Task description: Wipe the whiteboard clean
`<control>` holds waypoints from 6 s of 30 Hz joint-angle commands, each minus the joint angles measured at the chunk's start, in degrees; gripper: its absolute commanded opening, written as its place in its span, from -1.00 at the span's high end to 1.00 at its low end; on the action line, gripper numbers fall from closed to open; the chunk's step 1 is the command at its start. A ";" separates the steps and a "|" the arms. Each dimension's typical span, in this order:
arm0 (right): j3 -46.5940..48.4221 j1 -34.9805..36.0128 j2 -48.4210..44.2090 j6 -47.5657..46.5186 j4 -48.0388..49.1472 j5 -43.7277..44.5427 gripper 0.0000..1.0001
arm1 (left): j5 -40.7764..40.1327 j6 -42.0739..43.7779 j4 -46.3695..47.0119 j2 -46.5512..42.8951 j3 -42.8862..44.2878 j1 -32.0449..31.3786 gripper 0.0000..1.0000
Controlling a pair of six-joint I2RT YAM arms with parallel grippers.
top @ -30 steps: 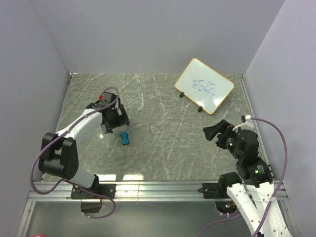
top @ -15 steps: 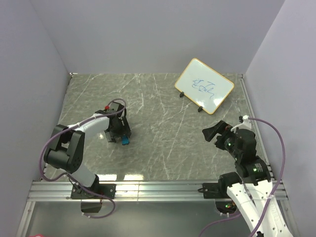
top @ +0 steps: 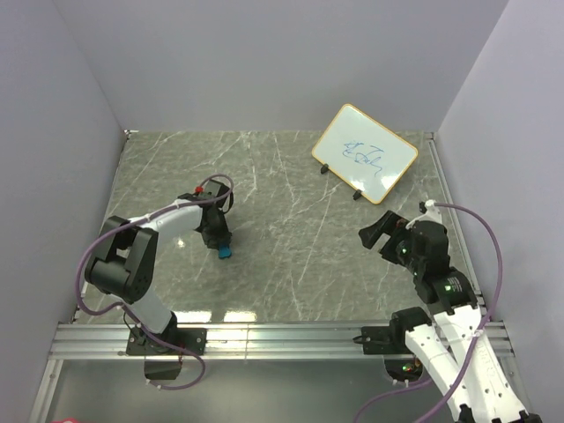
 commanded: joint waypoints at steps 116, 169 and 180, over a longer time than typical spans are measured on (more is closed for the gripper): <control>5.79 -1.18 69.36 10.00 73.09 -41.00 1.00 | 3.13 -0.45 -13.46 -13.93 8.19 -1.05 0.99; 23.89 4.82 61.89 -11.53 31.35 -33.44 -0.37 | 4.62 5.00 -4.41 -14.63 5.55 -1.05 0.99; 32.50 4.82 66.64 -9.95 31.17 -36.69 -0.10 | 4.71 4.65 -3.44 -11.99 6.34 -1.05 0.99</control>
